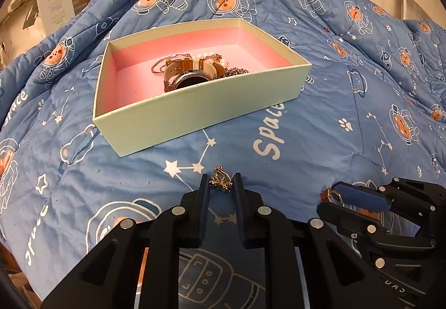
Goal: Organize jewelry
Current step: 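Grasp the gold ring with the right tool while the left tool grasps the gold star charm, then carry the ring and star charm with both tools into the pink box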
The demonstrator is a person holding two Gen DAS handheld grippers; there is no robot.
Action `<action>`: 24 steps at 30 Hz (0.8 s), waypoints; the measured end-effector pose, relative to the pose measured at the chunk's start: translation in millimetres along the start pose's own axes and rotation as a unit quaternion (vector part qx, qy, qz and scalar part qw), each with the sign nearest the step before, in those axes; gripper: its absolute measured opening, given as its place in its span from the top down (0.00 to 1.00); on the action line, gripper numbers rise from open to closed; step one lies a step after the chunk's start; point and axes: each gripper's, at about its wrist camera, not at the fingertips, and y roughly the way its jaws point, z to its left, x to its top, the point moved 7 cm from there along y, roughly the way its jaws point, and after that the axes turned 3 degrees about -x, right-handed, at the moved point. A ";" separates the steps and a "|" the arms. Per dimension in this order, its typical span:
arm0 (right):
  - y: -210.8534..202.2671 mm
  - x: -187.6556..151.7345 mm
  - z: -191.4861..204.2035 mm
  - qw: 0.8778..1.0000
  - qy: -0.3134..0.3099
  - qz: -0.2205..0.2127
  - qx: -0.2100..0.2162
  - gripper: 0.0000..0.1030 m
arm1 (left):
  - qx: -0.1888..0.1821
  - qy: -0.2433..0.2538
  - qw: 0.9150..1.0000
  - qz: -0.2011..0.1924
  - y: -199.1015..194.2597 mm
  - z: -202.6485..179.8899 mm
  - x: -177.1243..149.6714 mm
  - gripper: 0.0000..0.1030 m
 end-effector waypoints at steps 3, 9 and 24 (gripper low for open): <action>0.0 -0.3 0.1 1.000 0.001 0.000 0.001 0.76 | -0.010 -0.013 1.000 -0.003 -3.8 1.9 -2.8 0.84; -1.0 0.8 0.6 1.000 -0.002 -0.003 0.002 0.76 | -0.019 -0.030 0.999 -0.013 -19.0 6.8 -12.3 0.84; -16.6 31.4 18.3 0.999 -0.037 -0.027 0.024 0.76 | -0.026 -0.048 0.997 -0.047 -54.7 19.7 -2.3 0.84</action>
